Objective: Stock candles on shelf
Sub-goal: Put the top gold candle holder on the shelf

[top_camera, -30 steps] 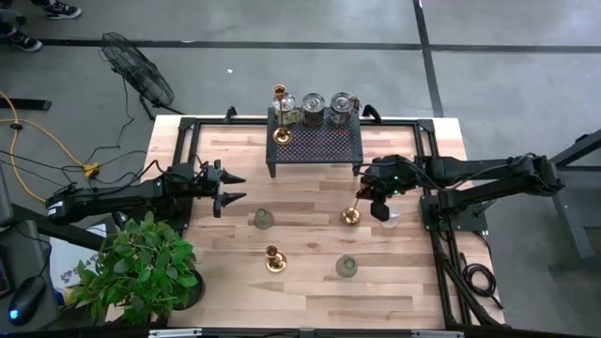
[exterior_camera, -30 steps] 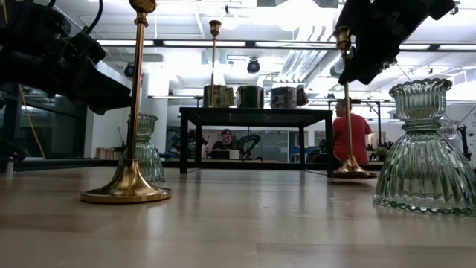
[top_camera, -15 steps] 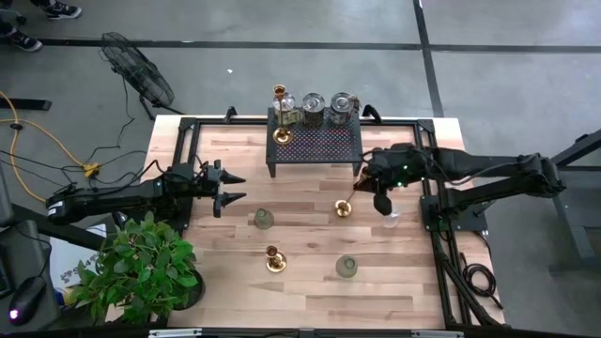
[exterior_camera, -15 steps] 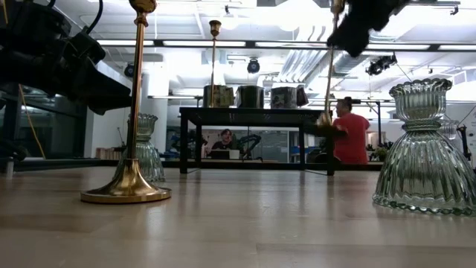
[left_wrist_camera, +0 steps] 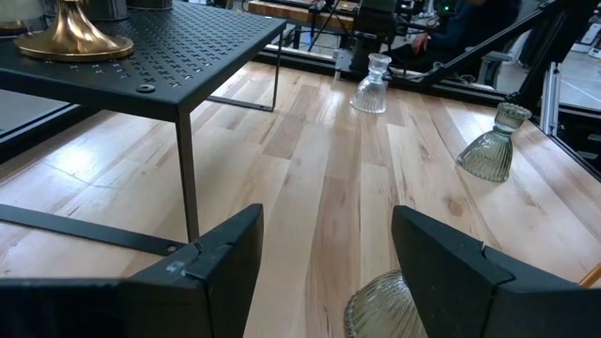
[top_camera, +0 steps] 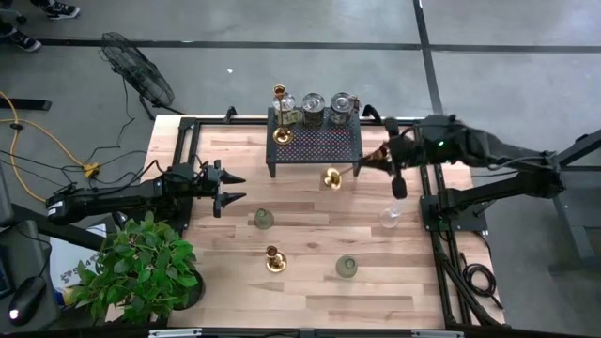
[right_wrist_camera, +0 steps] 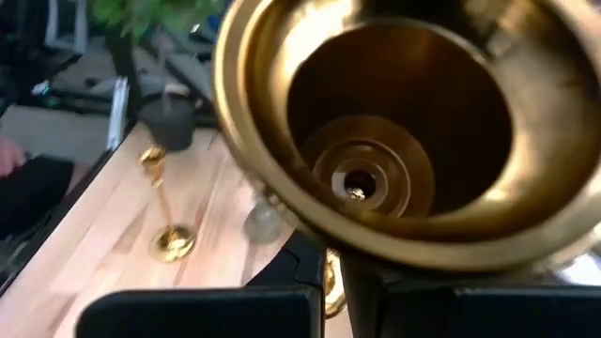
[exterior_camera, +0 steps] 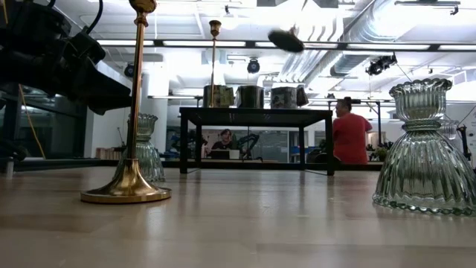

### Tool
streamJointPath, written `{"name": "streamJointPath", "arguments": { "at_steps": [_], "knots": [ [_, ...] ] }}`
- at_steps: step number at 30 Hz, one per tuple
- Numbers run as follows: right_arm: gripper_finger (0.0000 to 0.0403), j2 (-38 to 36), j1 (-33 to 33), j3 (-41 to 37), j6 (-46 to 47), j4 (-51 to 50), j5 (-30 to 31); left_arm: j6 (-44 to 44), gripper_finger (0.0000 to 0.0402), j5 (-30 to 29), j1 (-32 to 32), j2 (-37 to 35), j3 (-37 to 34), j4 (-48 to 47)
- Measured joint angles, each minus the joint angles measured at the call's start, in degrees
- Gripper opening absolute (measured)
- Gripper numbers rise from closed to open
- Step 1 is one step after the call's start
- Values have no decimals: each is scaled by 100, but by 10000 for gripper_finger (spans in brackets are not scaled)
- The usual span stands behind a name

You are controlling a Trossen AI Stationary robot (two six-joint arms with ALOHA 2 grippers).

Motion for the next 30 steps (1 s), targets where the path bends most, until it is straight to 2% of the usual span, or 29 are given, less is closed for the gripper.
{"name": "streamJointPath", "arguments": {
  "at_steps": [3, 7, 14, 20, 25, 30],
  "knots": [
    [5, 116, -250, 368, -74, -77, 83, 0, 230, 0, 0, 0, -1, 0],
    [5, 483, -667, 983, -110, -745, 64, 0, 230, 1, 1, 2, 0, 0],
    [5, 1495, -1396, 1941, -203, -1351, -132, 0, 230, 1, 2, 1, -1, 1],
    [5, 2469, -2013, 2699, -49, -1878, -57, 0, 230, 0, 1, 0, 0, 1],
    [5, 3106, -2381, 3096, 4, -1969, -59, 1, 230, 0, 2, 1, 0, 1],
    [5, 3448, -2576, 3123, 213, -2057, -87, 0, 230, 0, 1, 1, -1, 0]
  ]
}}
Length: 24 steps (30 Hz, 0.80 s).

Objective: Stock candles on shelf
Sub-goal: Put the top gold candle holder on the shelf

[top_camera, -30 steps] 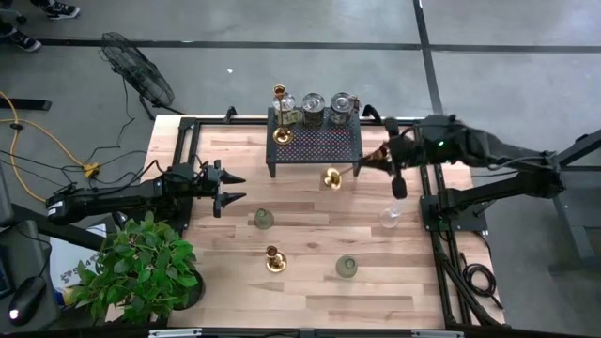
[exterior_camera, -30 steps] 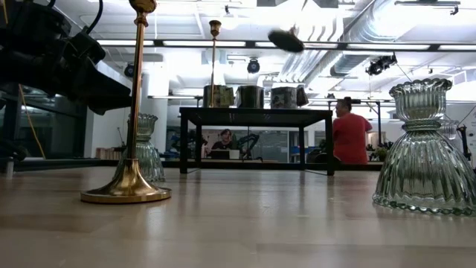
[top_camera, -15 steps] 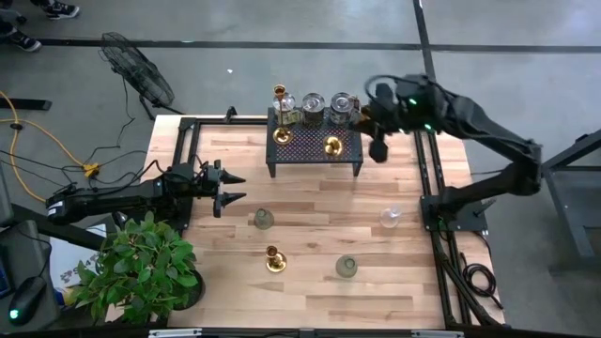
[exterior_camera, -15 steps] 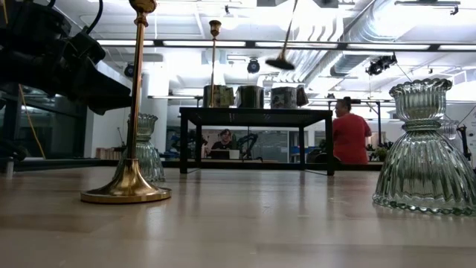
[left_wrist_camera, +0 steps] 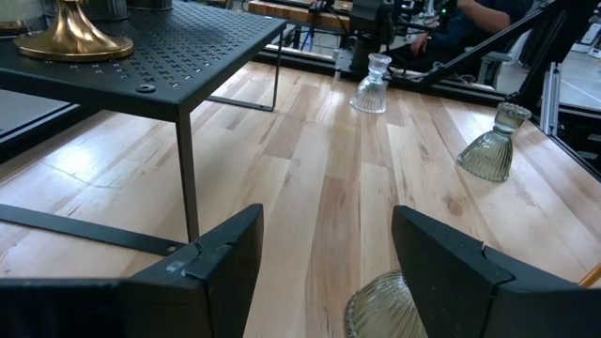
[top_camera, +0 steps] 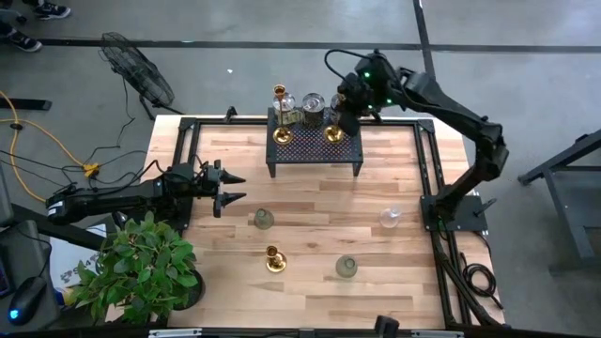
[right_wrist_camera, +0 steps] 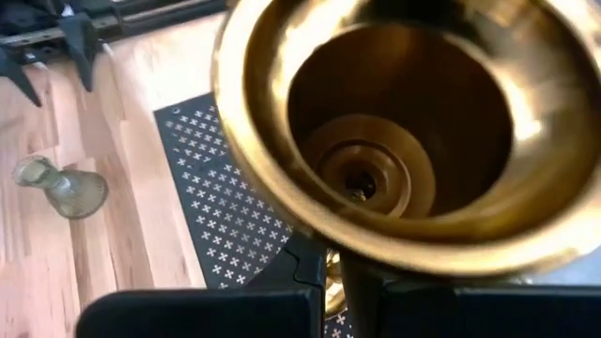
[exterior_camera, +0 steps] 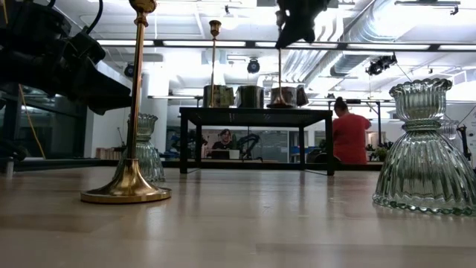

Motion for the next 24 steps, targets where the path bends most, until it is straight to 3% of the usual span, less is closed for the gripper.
{"name": "streamJointPath", "arguments": {
  "at_steps": [16, 24],
  "knots": [
    [4, 159, -247, 9, 244, -417, 364, 1, 230, 0, 1, -1, 0, 1],
    [4, 159, -449, 9, 231, -398, 265, 2, 230, 0, 0, 1, 0, 1]
  ]
}}
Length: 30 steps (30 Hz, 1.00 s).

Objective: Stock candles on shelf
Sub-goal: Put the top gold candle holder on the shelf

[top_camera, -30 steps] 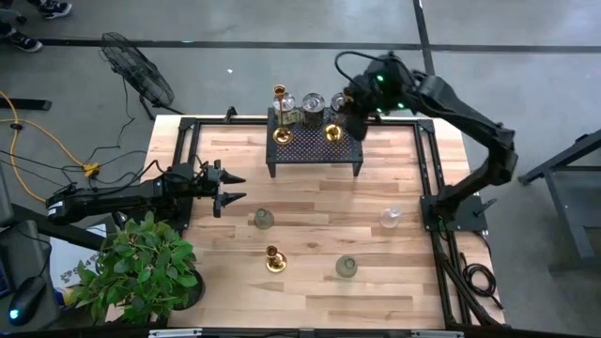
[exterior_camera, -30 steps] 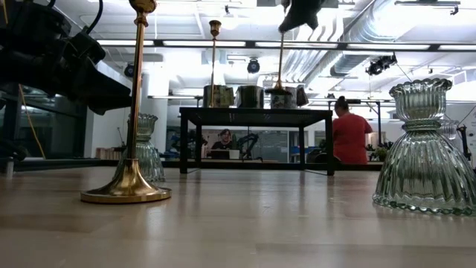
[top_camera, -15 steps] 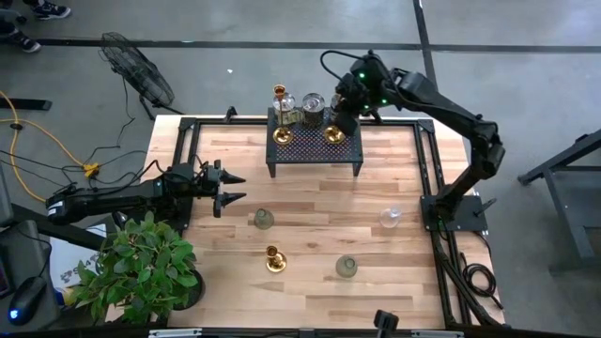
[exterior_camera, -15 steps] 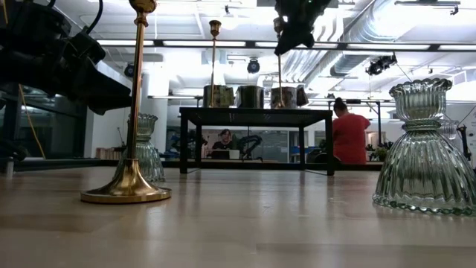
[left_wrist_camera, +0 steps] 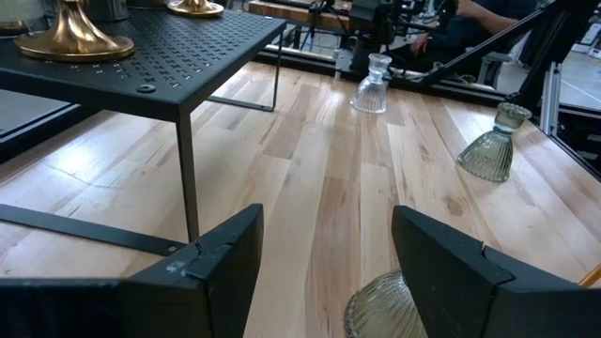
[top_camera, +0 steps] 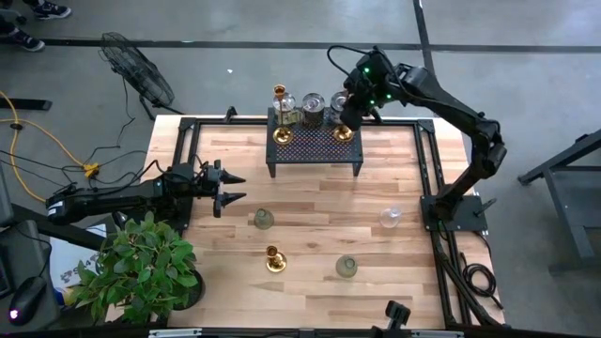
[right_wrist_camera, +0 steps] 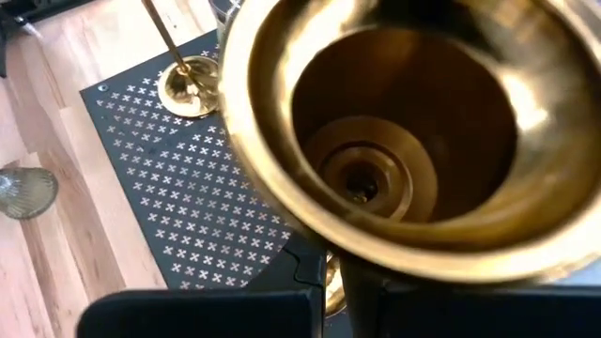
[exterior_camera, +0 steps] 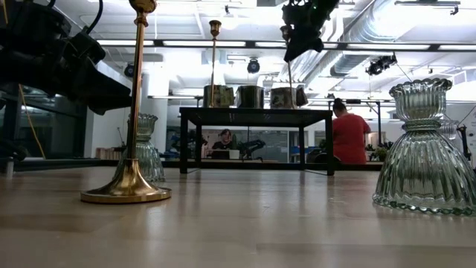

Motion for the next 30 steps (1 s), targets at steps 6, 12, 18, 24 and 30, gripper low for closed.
{"name": "streamJointPath", "arguments": {
  "at_steps": [6, 12, 18, 24, 30],
  "knots": [
    [4, 0, -4, 0, -42, -48, 19, -1, 230, 1, 0, -1, -1, 0],
    [9, 0, 0, 0, -52, -76, -47, -1, 230, 1, -1, 0, -1, -1],
    [22, -4, 0, 0, -50, -148, -60, -2, 230, 0, 1, 0, -1, 0],
    [35, 0, 3, -11, -39, -200, -77, -2, 230, 0, -1, 0, 1, 0],
    [38, 2, 5, -13, -39, -194, -75, 0, 230, 1, 1, -1, 0, -1]
  ]
}}
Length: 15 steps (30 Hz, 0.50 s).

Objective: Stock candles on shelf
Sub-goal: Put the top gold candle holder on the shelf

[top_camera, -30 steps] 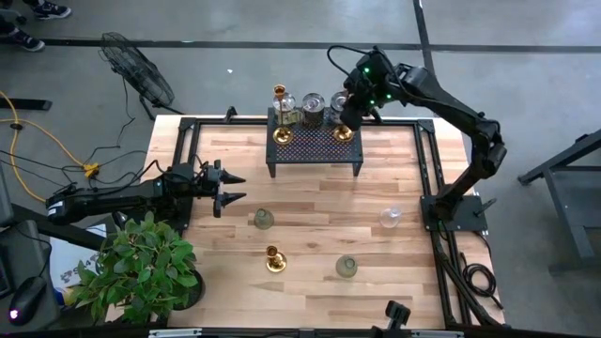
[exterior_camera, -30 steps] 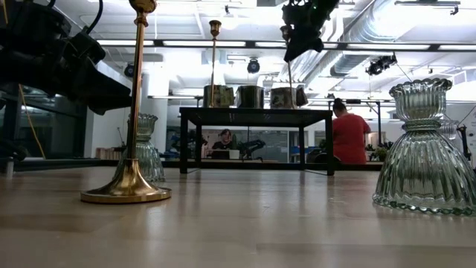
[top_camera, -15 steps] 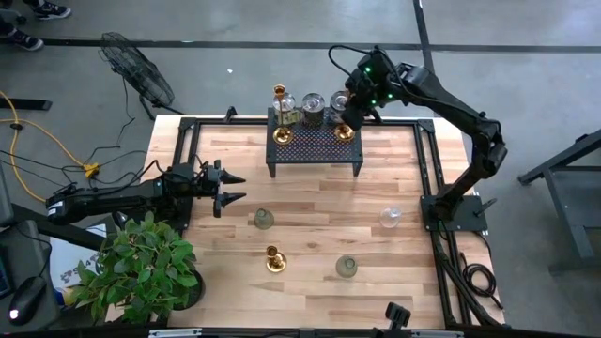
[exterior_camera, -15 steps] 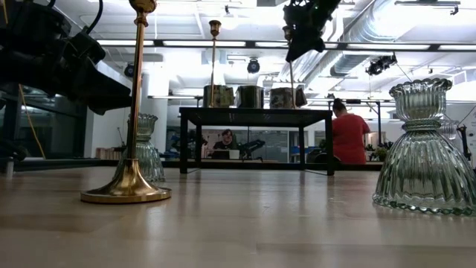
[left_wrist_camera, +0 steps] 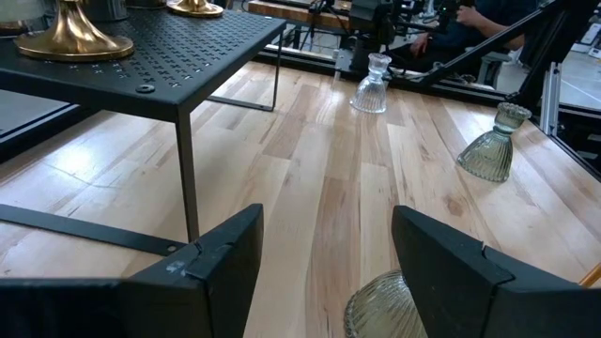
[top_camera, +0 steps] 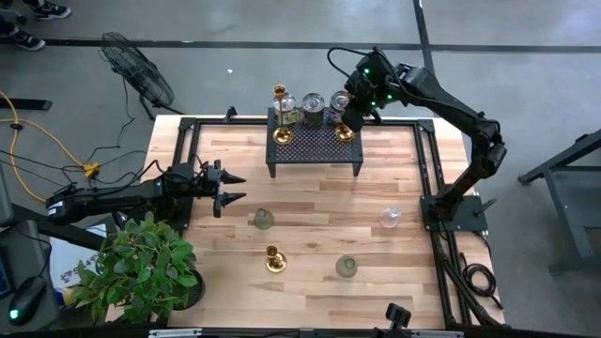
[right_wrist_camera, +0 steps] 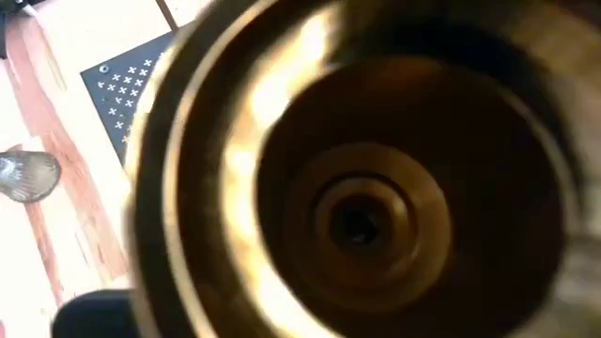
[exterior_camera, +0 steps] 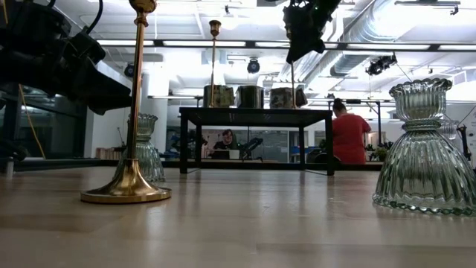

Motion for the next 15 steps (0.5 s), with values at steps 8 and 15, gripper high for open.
{"name": "streamJointPath", "arguments": {
  "at_steps": [8, 15],
  "knots": [
    [75, -8, 0, 2, -13, -47, 0, -2, 230, -1, -2, 0, -1, 1],
    [169, -86, 0, 2, -18, -52, 5, -2, 230, 1, -2, 1, -1, 1]
  ]
}}
